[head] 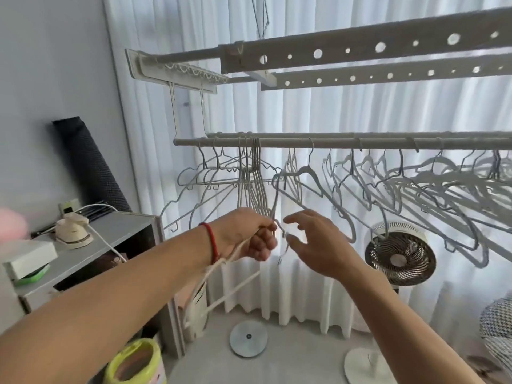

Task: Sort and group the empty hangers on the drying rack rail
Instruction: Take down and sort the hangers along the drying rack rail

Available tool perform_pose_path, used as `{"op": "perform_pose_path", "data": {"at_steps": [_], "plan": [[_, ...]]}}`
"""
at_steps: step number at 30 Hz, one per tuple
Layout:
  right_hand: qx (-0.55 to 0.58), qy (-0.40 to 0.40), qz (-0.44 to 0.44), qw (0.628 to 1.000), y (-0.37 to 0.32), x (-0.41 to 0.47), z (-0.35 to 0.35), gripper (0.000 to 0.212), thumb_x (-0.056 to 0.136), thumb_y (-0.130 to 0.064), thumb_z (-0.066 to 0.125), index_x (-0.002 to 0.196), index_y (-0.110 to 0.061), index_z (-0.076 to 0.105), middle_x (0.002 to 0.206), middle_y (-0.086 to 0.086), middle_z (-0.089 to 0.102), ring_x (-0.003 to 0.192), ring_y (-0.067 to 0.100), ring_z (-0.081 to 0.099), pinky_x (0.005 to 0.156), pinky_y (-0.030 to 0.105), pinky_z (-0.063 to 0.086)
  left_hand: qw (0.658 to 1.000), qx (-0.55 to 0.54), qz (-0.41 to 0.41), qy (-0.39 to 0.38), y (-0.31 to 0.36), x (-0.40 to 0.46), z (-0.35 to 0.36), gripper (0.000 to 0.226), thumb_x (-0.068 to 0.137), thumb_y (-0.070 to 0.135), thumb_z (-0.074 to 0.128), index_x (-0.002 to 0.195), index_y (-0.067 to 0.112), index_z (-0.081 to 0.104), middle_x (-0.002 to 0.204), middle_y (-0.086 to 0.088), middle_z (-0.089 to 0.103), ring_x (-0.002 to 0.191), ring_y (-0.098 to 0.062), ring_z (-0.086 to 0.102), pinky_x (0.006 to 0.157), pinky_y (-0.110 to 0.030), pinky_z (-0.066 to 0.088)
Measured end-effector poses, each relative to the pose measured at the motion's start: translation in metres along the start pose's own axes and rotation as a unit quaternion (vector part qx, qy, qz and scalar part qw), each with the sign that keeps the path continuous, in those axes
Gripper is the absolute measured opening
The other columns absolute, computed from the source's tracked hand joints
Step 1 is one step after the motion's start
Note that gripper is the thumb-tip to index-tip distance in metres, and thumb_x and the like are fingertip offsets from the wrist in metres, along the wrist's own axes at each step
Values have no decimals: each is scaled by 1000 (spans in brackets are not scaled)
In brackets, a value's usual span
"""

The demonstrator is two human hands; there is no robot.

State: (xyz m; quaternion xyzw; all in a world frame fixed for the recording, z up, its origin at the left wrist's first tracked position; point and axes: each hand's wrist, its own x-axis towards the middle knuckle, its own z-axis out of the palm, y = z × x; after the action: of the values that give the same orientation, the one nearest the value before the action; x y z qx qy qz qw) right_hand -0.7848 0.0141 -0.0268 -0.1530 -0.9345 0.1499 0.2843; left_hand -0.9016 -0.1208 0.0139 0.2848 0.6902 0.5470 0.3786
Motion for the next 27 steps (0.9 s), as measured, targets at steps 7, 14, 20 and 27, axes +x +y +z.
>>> {"op": "perform_pose_path", "data": {"at_steps": [7,14,20,27], "plan": [[-19,119,38,992,9,17,-29,23,93,-22,63,114,-25,72,116,-4,69,102,20,66,89,41,54,998,-22,48,35,63,87,5,26,102,6,27,82,10,44,38,-1,44,25,-9,27,31,-12,25],[-142,179,176,957,48,47,-42,38,90,-17,66,128,-12,65,135,12,62,126,31,52,104,44,45,995,-54,81,18,97,153,-15,35,101,6,23,69,16,34,38,0,35,23,-9,18,34,-9,19],[-115,109,327,932,85,64,-36,44,90,-16,61,130,-3,51,119,14,63,109,36,62,94,54,53,993,-19,104,52,84,197,-29,24,98,7,27,84,9,46,40,-2,44,30,-12,25,33,-15,23],[-37,102,347,932,119,74,-30,29,99,-23,49,93,-6,72,81,14,72,80,32,68,79,42,58,988,3,120,96,81,196,-29,20,97,4,33,89,5,51,44,-5,46,27,-10,25,34,-14,21]]}}
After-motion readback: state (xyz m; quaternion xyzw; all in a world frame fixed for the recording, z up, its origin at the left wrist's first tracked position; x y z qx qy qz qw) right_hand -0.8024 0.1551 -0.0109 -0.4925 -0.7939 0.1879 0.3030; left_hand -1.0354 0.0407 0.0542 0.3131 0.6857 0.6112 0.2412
